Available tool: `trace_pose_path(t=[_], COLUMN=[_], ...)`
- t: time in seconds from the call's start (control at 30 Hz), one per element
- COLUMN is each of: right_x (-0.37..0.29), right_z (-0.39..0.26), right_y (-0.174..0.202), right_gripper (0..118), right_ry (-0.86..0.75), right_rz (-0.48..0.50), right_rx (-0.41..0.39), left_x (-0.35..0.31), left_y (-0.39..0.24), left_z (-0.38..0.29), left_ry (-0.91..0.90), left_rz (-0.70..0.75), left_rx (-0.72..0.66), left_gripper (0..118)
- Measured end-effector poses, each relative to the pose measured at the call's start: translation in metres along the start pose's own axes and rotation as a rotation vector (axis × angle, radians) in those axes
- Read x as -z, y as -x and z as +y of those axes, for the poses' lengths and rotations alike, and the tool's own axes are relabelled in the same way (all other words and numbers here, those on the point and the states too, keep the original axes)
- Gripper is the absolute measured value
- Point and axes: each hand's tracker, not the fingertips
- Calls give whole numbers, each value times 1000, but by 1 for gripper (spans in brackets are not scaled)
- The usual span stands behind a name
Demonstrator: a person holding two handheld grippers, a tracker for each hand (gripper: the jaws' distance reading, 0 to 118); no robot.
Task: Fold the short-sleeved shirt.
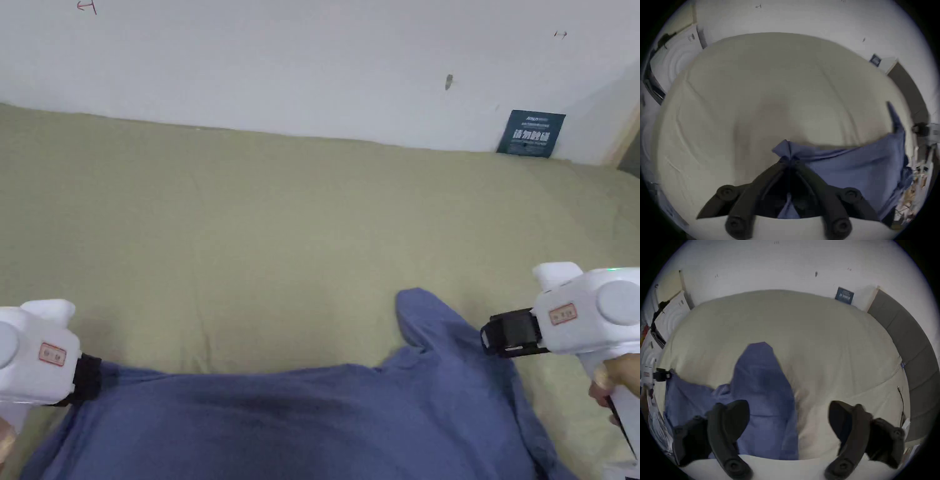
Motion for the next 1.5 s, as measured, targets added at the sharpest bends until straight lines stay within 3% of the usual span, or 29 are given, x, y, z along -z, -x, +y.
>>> trace_pose_path(t=[0.13, 0.17, 0.23, 0.3, 0.4, 0.6, 0.8, 0.9, 1.1, 1.27, 1.5], right_x=[46, 53, 56, 51, 18, -83, -168, -198, -203, -173, -132], right_z=[3, 1, 0, -1, -6, -32, -90, -131, -215, -279, -311], right_y=[7, 10, 16, 18, 15, 9, -3, -11, -22, -29, -28], right_gripper=[92, 80, 2, 0, 0, 0, 0, 0, 0, 0, 0], right_ry=[120, 127, 141, 108, 15, -123, -180, -193, -92, 43, 108], right_rz=[30, 19, -43, -76, 9, 82, 143, 196, 212, 203, 160], right_rx=[22, 4, -67, -66, 51, 14, 20, 60, 106, 190, 227], left_x=[7, 8, 7, 2, -13, -89, -165, -191, -204, -174, -134], left_y=[-3, -2, 3, 6, 8, 7, 16, 26, 41, 51, 62], left_z=[3, 3, 2, 1, -1, -21, -78, -119, -207, -267, -300], left_ry=[28, 31, 30, 26, -9, -119, -180, -193, -144, -45, -10], left_rz=[88, 80, 63, 52, 27, -34, -38, -50, -86, -63, -61], left_rx=[87, 71, 38, 34, 56, 98, 104, 70, 23, -32, -154], left_gripper=[2, 2, 2, 2, 2, 2, 2, 2, 2, 2, 2])
